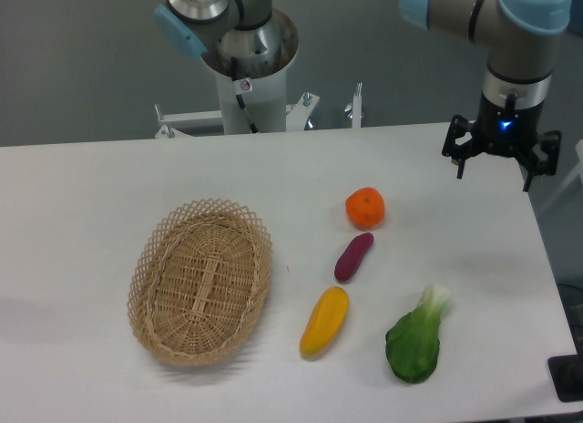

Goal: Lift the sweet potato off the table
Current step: 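Move the open gripper down toward the purple sweet potato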

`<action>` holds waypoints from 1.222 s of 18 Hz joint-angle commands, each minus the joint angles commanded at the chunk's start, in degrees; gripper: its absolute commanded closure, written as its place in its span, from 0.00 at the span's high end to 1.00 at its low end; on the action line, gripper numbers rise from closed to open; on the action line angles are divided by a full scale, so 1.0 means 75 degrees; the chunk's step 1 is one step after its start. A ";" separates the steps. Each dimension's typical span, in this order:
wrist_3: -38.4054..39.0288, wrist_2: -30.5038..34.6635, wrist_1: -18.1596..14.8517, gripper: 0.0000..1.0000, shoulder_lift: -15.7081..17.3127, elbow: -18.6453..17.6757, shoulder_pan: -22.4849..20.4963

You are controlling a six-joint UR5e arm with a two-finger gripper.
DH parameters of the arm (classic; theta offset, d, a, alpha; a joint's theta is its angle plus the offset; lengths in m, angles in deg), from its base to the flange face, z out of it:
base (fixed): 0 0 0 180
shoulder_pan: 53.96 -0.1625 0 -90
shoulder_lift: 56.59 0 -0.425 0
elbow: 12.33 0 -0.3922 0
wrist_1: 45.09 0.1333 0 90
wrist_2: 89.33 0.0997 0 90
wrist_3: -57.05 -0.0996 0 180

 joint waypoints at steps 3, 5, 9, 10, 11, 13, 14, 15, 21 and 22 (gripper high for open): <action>0.0000 -0.0012 0.0047 1.00 0.0012 -0.0035 0.0012; 0.0000 -0.0012 0.0047 1.00 0.0035 -0.0094 0.0012; 0.0012 -0.0012 0.0047 1.00 0.0047 -0.0187 0.0012; 0.0023 -0.0023 0.0047 1.00 0.0058 -0.0257 0.0012; 0.0023 -0.0023 0.0047 1.00 0.0059 -0.0316 0.0012; 0.0082 -0.0023 0.0058 1.00 0.0082 -0.0492 0.0023; 0.0117 -0.0023 0.0093 1.00 0.0070 -0.0527 0.0047; 0.0140 -0.0023 0.0117 1.00 0.0070 -0.0609 0.0116; 0.0257 0.0000 0.1438 1.00 0.0210 -0.2083 0.0387; 0.0385 0.0000 0.1789 1.00 0.0257 -0.2399 0.0398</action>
